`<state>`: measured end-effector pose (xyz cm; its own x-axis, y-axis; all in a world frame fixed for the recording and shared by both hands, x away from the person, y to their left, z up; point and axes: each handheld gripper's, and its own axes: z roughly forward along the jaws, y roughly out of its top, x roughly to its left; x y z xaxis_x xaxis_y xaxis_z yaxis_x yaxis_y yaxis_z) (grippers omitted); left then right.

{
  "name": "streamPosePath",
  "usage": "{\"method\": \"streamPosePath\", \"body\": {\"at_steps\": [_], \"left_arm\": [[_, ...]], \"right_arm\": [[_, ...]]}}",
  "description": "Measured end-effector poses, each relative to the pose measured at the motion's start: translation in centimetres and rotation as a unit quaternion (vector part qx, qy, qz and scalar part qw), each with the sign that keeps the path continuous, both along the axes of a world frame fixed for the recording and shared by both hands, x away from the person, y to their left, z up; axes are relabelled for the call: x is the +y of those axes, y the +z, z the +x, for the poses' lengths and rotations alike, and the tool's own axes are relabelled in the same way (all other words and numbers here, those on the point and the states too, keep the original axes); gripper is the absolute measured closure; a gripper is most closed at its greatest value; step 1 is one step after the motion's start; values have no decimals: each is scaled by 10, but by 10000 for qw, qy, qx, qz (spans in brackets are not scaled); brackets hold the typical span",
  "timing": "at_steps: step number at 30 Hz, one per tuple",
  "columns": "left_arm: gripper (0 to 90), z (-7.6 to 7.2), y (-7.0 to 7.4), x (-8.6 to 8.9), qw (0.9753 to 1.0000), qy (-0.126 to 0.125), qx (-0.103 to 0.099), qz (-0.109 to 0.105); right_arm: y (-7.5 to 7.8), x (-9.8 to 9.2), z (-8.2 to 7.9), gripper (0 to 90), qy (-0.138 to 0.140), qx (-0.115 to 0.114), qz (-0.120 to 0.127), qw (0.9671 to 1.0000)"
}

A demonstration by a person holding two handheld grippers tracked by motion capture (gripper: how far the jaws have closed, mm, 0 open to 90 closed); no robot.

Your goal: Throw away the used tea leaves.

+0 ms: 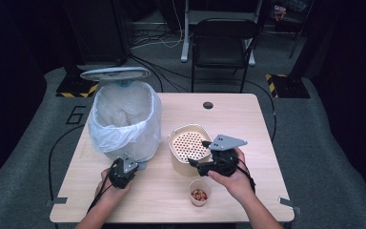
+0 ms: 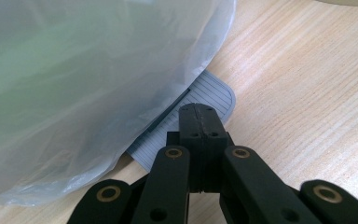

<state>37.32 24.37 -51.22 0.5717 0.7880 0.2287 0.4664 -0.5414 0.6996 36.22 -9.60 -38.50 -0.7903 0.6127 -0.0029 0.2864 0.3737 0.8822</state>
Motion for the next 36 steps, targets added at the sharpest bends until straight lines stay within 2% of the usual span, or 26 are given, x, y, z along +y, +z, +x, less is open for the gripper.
{"method": "streamPosePath", "body": {"at_steps": [4,10,15,20,22,26,29,36], "left_arm": [[900,0,0,0,10000,12,26,8],[900,0,0,0,10000,14,8,-5],[900,0,0,0,10000,-7,22,23],[900,0,0,0,10000,7,8,2],[900,0,1,1,10000,-24,56,18],[900,0,0,0,10000,13,11,-9],[900,0,0,0,10000,11,6,-7],[900,0,1,1,10000,-21,47,5]], "right_arm": [[-14,-4,-15,177,4,44,-121,9999],[-30,-8,-29,148,143,202,-80,9997],[-45,-9,-34,149,256,390,-36,9989],[-53,-8,-38,149,363,437,-34,9984],[-59,-8,-42,149,475,443,-82,9979],[-67,-6,-47,147,589,496,-159,9969],[-73,-5,-49,147,605,576,-189,9963],[-84,-1,-50,151,636,535,-409,9957]]}}
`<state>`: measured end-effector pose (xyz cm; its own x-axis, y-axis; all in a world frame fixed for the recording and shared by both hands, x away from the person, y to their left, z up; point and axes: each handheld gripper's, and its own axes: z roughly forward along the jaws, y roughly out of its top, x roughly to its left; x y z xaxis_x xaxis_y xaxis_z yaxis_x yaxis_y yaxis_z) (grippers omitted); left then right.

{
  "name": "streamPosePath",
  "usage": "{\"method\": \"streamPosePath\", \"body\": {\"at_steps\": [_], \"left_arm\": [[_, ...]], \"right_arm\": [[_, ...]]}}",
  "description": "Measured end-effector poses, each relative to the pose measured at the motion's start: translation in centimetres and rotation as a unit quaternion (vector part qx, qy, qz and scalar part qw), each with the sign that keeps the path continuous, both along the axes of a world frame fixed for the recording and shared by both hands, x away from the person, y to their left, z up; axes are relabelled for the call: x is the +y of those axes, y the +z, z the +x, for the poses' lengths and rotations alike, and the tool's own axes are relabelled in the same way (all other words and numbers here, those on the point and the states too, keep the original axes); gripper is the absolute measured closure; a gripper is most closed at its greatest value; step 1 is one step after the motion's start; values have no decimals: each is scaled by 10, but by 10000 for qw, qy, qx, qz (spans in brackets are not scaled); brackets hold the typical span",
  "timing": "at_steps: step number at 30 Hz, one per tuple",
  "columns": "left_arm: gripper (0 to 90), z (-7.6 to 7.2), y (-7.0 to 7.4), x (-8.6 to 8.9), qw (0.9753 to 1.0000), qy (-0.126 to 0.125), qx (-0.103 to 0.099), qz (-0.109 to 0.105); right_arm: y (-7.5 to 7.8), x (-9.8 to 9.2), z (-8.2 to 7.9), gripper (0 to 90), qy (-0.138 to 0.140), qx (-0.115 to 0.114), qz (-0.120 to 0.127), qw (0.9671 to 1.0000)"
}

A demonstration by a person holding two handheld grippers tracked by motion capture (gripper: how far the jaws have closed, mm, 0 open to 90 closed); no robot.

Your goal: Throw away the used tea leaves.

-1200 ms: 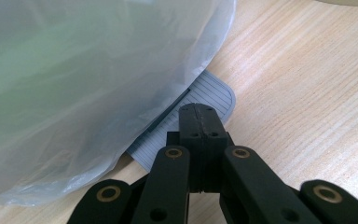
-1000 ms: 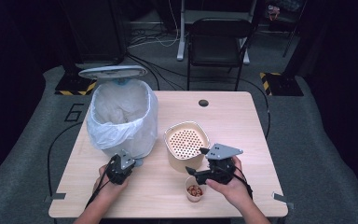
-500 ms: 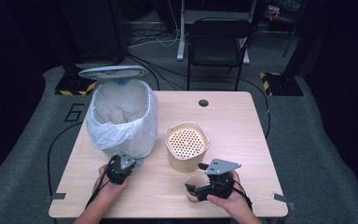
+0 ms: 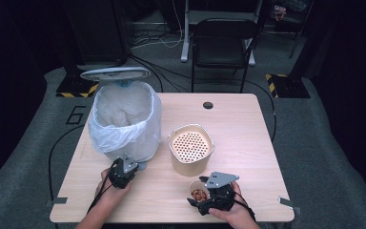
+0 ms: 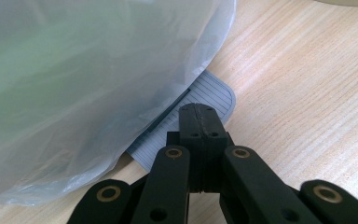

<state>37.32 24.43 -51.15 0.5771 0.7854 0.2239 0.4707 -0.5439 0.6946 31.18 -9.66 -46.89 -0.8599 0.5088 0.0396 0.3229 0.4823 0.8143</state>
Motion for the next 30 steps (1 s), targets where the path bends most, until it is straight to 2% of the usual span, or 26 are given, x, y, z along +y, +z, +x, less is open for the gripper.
{"method": "streamPosePath", "body": {"at_steps": [3,6,14,23,30], "left_arm": [[900,0,-1,0,10000,17,-37,-18],[900,0,0,0,10000,7,-26,-16],[900,0,0,0,10000,2,-2,-4],[900,0,-1,0,10000,16,-39,-17],[900,0,0,0,10000,15,-26,-15]], "right_arm": [[-5,1,0,165,-53,57,-6,10000],[-7,0,-1,210,-73,-7,-79,9999],[-7,-5,2,224,-49,16,-72,10000],[-7,-28,15,228,-625,-11,-76,9980],[-4,-53,26,229,-1219,-63,-184,9924]]}}
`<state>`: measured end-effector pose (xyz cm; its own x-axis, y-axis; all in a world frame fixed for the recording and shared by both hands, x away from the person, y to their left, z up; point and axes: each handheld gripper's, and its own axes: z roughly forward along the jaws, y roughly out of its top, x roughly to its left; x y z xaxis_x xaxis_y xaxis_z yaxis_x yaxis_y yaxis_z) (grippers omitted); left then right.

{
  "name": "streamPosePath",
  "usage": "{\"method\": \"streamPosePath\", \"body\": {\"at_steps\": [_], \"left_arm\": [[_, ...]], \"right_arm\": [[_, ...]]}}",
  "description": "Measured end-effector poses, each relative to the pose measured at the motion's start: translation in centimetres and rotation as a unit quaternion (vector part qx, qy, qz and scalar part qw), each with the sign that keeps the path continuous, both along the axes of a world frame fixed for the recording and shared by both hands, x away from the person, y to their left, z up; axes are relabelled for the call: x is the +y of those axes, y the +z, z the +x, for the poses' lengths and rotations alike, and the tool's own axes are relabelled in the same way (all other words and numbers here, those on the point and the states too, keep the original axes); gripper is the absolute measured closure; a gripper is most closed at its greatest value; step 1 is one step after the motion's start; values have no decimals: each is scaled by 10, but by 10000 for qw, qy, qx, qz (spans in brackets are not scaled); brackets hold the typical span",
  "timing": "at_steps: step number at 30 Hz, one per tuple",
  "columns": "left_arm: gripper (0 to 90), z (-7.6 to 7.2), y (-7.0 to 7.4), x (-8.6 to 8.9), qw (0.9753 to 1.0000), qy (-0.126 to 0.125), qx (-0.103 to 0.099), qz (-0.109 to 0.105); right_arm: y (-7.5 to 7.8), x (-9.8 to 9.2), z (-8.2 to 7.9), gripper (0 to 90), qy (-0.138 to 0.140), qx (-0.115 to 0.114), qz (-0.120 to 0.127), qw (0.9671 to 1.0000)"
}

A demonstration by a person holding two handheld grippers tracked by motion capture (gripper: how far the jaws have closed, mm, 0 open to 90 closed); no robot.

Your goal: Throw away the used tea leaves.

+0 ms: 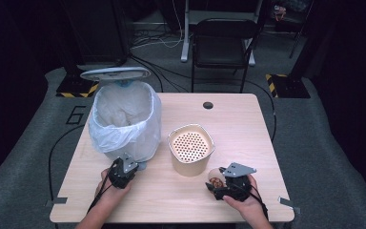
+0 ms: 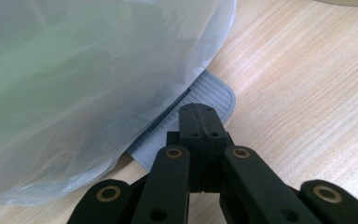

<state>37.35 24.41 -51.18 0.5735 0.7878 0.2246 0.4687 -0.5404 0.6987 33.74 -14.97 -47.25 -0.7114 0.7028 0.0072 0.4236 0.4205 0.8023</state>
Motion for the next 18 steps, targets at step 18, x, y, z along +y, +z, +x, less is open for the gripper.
{"method": "streamPosePath", "body": {"at_steps": [18], "left_arm": [[900,0,0,0,10000,-6,0,-6]], "right_arm": [[0,-49,18,226,-918,-27,90,9957]]}}
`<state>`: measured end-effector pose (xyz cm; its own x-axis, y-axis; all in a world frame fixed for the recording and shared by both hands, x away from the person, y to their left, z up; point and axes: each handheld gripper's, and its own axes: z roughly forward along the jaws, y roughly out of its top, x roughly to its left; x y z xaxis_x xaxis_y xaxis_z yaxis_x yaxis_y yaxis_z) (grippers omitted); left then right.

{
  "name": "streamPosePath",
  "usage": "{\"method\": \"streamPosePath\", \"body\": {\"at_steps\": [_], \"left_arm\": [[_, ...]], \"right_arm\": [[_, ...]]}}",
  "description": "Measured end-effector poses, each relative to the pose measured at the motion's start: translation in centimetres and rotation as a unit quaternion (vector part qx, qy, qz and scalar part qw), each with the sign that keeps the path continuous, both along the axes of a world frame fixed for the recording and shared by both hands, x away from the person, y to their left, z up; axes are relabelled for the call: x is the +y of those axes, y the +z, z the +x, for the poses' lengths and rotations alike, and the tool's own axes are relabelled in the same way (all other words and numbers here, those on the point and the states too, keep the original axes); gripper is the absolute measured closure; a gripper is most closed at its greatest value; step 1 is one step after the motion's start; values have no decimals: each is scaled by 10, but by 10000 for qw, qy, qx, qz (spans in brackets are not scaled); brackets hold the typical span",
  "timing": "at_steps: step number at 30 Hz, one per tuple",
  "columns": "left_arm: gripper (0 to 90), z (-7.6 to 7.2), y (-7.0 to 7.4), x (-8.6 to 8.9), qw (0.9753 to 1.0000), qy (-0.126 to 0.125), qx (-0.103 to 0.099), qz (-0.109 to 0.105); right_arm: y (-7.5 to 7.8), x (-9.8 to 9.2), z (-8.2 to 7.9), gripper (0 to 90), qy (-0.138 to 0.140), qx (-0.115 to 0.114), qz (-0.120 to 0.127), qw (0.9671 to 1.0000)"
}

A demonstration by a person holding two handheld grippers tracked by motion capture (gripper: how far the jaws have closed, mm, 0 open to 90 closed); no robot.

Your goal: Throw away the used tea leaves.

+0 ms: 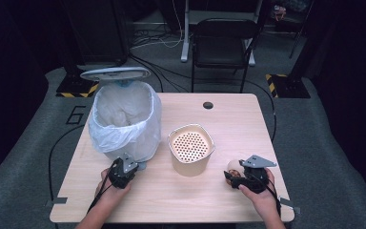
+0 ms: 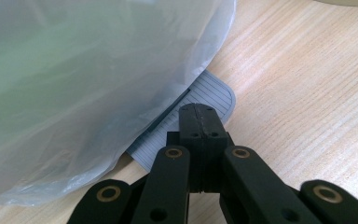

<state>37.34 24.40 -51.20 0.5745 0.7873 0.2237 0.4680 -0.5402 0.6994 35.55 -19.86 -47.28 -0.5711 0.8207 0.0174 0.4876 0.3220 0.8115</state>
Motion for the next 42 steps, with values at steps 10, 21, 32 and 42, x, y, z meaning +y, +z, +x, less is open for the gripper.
{"method": "streamPosePath", "body": {"at_steps": [10,21,32,42], "left_arm": [[900,0,0,0,10000,4,-5,16],[900,0,1,0,10000,-9,40,33],[900,0,0,-1,10000,19,-11,22],[900,0,0,0,10000,-3,14,28]], "right_arm": [[-3,-11,3,170,-213,14,246,9995],[11,-13,2,148,-306,-163,427,9985],[44,2,19,361,-68,-350,602,9975],[64,44,41,453,199,-463,609,9969]]}}
